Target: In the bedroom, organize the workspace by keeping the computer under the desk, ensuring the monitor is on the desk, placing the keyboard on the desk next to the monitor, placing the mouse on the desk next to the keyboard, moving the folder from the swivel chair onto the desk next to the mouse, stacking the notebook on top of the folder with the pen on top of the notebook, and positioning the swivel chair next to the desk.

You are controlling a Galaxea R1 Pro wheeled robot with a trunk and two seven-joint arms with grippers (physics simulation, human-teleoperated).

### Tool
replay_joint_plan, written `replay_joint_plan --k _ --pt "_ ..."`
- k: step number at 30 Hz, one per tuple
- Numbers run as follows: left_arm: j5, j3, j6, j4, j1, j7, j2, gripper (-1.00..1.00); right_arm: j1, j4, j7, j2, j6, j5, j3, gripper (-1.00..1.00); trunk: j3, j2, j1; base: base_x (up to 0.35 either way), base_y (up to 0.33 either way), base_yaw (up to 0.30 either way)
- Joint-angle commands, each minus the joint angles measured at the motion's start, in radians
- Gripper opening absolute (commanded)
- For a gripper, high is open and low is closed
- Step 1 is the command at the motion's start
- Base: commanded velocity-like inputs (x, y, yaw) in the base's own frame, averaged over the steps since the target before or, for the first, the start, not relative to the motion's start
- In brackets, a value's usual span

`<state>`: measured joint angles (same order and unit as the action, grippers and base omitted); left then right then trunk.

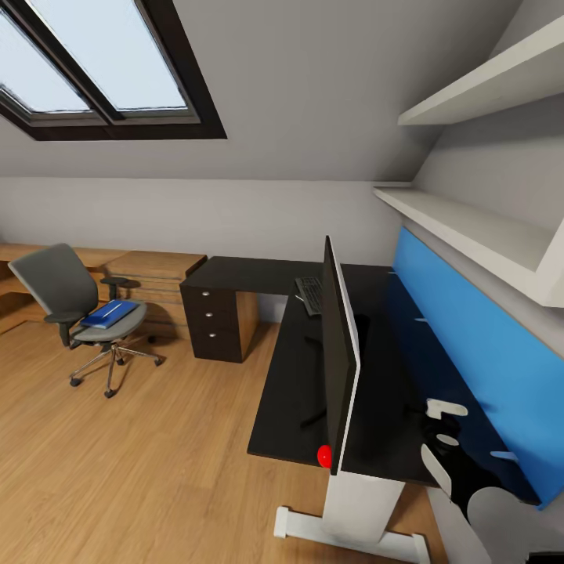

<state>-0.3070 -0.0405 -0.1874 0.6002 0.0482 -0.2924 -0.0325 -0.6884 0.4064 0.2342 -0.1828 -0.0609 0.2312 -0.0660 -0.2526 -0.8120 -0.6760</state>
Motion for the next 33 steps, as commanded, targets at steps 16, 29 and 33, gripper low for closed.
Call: replay_joint_plan --k 16,29,33 --pt "-0.006 0.004 -0.009 0.000 0.000 0.002 -0.003 1.00 -0.023 -0.043 -0.005 -0.030 -0.074 0.299 0.086 1.00 -0.001 -0.001 0.000 0.109 0.000 0.000" --pt "-0.006 0.005 -0.007 0.000 0.000 0.000 -0.003 1.00 -0.027 -0.045 0.031 -0.049 -0.070 0.301 0.087 1.00 -0.001 -0.001 0.000 0.101 -0.063 0.000" --pt "-0.006 0.004 -0.010 0.001 0.000 -0.001 -0.003 1.00 -0.044 -0.058 0.032 -0.064 -0.036 0.302 0.087 1.00 -0.001 -0.001 0.000 0.019 -0.024 0.000"
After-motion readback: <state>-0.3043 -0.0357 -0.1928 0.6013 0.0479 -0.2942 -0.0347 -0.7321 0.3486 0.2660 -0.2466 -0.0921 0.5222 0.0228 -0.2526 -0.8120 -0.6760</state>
